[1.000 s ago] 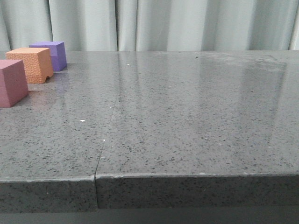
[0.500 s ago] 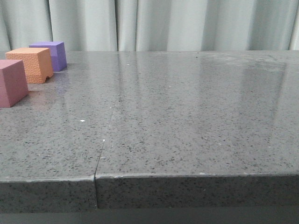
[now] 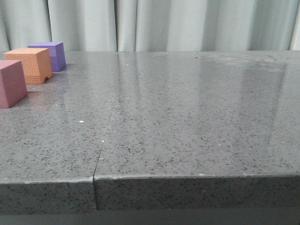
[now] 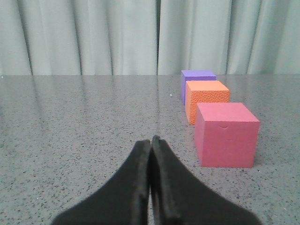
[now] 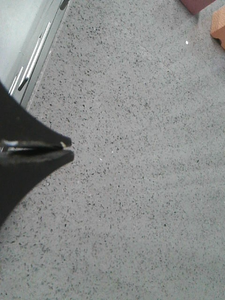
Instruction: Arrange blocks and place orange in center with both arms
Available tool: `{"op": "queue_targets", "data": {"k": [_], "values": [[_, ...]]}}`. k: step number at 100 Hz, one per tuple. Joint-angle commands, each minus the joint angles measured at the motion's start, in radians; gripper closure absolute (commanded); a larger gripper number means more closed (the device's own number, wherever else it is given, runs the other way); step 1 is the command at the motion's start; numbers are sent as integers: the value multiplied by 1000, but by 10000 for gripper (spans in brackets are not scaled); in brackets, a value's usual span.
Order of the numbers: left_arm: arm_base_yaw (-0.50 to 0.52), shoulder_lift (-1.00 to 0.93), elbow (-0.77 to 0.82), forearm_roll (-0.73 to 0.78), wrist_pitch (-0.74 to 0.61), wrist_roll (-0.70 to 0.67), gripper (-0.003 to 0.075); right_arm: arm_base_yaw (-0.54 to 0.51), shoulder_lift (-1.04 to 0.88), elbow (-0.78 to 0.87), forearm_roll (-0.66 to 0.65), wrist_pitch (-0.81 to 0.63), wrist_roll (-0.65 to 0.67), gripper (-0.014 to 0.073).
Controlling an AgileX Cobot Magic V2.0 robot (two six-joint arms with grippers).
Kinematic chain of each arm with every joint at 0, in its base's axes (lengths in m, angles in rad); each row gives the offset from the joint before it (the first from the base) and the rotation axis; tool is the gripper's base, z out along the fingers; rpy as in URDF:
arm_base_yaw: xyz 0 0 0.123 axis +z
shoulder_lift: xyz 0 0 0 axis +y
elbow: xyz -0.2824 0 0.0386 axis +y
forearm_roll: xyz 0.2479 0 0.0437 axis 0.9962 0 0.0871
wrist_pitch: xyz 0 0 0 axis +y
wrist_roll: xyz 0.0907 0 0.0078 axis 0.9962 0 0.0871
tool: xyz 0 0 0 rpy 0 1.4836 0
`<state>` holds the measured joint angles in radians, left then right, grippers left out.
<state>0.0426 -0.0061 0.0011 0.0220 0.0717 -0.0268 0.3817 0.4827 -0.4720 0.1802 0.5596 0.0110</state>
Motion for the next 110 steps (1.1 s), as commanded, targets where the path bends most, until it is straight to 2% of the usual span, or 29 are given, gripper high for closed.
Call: {"op": "queue_targets", "data": {"k": [1, 95, 103, 110], "values": [[2, -27, 41, -13, -86, -2, 741, -2, 2, -25, -1, -71, -11, 663], [2, -27, 39, -13, -86, -2, 741, -2, 1, -24, 0, -72, -11, 663], [2, -27, 39, -13, -86, -2, 741, -4, 0, -16, -3, -105, -11, 663], [2, -27, 39, -13, -86, -2, 741, -16, -13, 11, -11, -194, -11, 663]]}}
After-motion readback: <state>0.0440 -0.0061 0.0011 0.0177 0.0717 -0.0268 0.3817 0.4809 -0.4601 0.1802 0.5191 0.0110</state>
